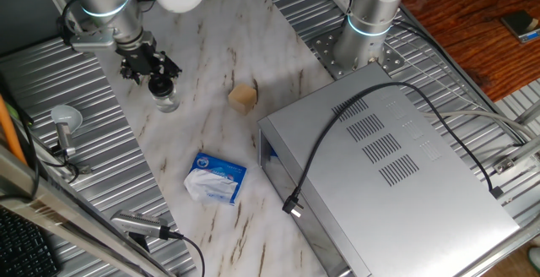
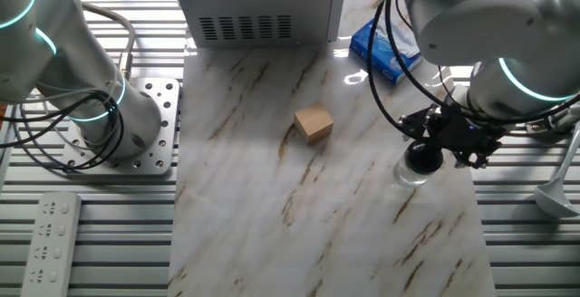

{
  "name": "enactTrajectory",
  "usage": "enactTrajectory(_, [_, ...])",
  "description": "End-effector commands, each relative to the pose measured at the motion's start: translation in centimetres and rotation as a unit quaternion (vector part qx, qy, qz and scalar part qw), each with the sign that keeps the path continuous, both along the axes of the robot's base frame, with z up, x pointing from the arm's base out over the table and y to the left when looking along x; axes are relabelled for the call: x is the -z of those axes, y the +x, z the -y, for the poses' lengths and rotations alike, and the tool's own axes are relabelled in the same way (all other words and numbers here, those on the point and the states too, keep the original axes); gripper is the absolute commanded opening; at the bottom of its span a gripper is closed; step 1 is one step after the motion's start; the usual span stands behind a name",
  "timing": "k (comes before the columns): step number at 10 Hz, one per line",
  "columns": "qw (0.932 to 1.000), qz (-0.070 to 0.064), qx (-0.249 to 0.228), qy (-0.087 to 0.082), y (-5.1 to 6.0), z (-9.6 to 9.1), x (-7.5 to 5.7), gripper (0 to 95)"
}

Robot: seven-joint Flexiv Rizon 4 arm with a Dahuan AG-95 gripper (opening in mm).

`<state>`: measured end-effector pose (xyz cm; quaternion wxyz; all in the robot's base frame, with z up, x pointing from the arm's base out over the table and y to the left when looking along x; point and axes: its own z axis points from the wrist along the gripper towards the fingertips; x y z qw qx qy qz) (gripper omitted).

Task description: Unscrew the lid from the jar

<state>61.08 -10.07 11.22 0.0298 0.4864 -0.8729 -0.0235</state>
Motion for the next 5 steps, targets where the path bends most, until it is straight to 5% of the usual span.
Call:
enactTrajectory(1, [0.9983, -0.003, 0.059, -0.004, -0.08, 0.04, 0.27, 76.0])
enactTrajectory(5, [0.9926, -0.003, 0.122, -0.005, -0.42, 0.07, 0.63, 76.0])
